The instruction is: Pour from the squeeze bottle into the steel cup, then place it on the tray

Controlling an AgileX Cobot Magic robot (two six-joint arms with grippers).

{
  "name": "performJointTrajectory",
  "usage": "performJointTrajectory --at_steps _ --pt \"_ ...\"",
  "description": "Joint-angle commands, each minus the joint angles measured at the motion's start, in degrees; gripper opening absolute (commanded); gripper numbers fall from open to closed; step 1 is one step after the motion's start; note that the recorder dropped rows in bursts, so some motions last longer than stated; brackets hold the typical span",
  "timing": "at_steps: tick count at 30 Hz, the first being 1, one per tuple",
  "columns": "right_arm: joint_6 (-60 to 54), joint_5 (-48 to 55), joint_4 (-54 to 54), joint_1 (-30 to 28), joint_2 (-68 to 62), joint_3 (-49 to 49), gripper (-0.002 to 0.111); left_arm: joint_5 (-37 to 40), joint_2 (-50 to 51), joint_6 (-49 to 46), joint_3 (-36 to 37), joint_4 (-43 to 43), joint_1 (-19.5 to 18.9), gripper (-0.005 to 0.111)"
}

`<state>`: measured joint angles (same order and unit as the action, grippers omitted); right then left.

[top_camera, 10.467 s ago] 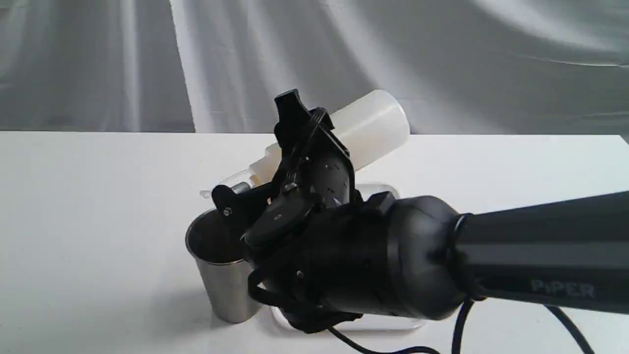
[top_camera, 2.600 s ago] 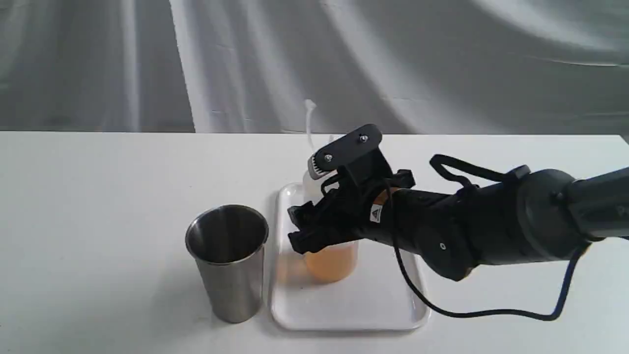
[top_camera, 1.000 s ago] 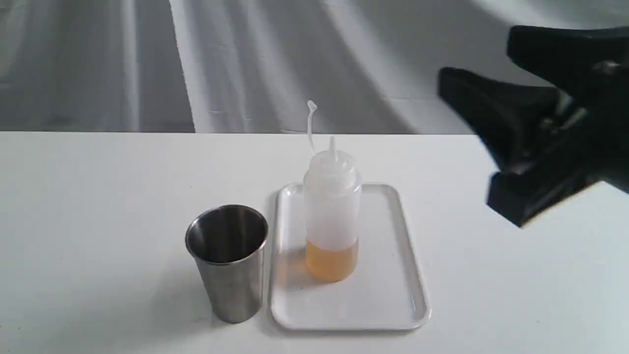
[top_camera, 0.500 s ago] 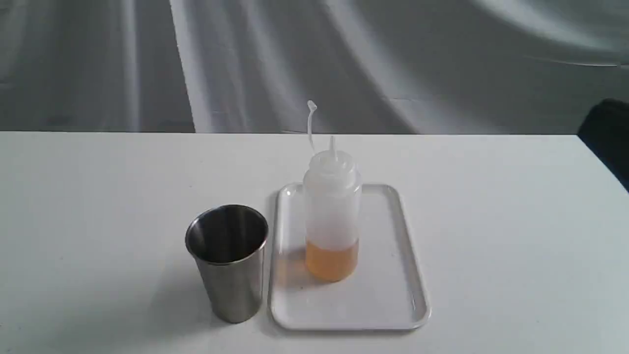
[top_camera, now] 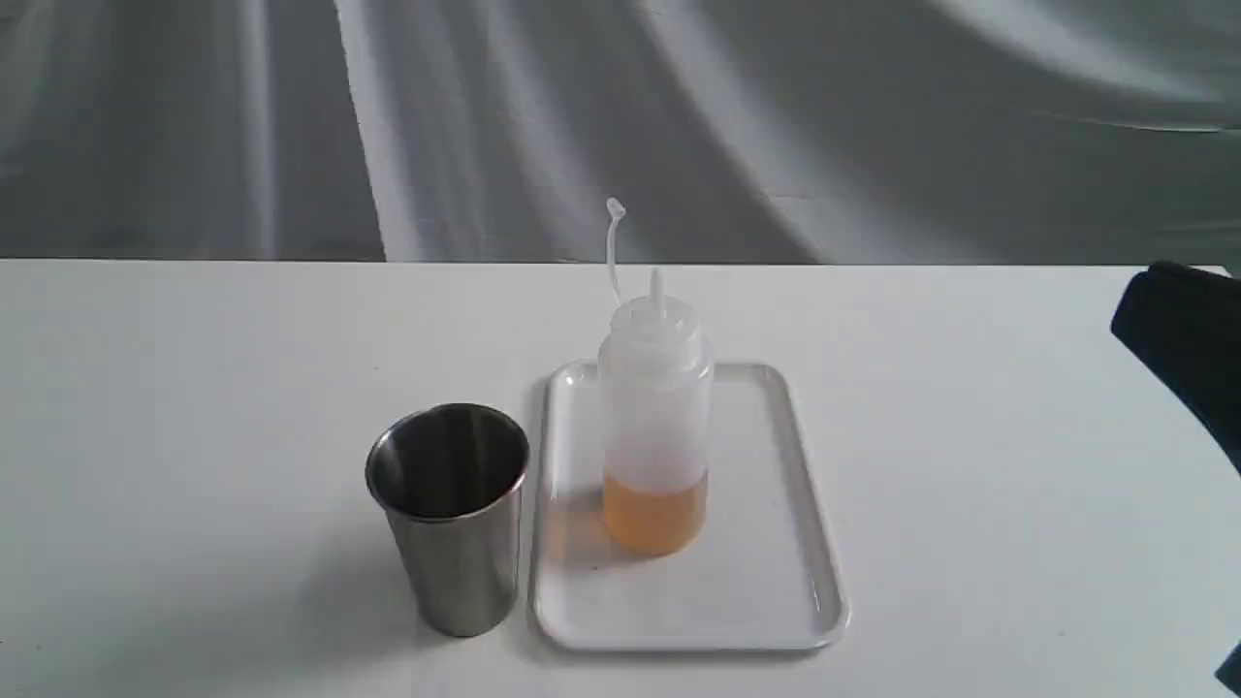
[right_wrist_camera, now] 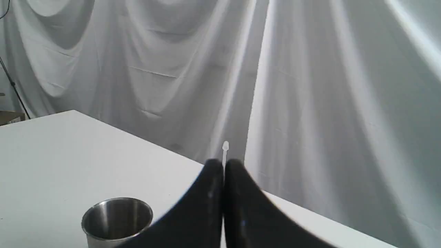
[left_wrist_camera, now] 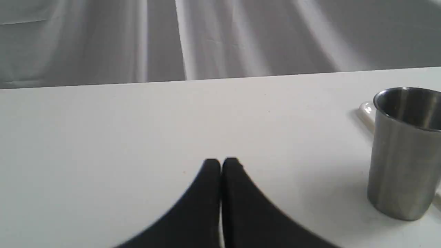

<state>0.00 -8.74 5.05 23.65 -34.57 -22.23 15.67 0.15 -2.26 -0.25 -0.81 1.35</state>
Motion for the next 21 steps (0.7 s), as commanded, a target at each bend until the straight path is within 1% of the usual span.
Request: performJointTrajectory --at_steps 1,7,10,15,21 --pt "0.6 0.5 -5.1 -0.4 0.9 0.1 0.000 -0.4 -0.1 0.2 0.3 -0.1 -0.1 0.000" --pt "0.6 0.9 -6.1 -0.4 5.5 0.1 0.000 -0.4 -0.1 0.2 0.3 -0.1 -0.1 0.000" --pt "0.4 3.0 -4.5 -2.3 7.1 0.1 0.000 -0.4 -0.1 0.2 0.3 -0.1 -0.1 0.000" --pt "0.4 7.6 -2.2 -9.9 7.6 0.1 0.000 -0.4 -0.1 0.3 0.3 -0.1 -0.1 0.000" --pt "0.4 7.8 -2.2 -18.5 8.2 2.8 0.000 -0.4 -0.1 0.3 0.3 -0.1 -0.1 0.000"
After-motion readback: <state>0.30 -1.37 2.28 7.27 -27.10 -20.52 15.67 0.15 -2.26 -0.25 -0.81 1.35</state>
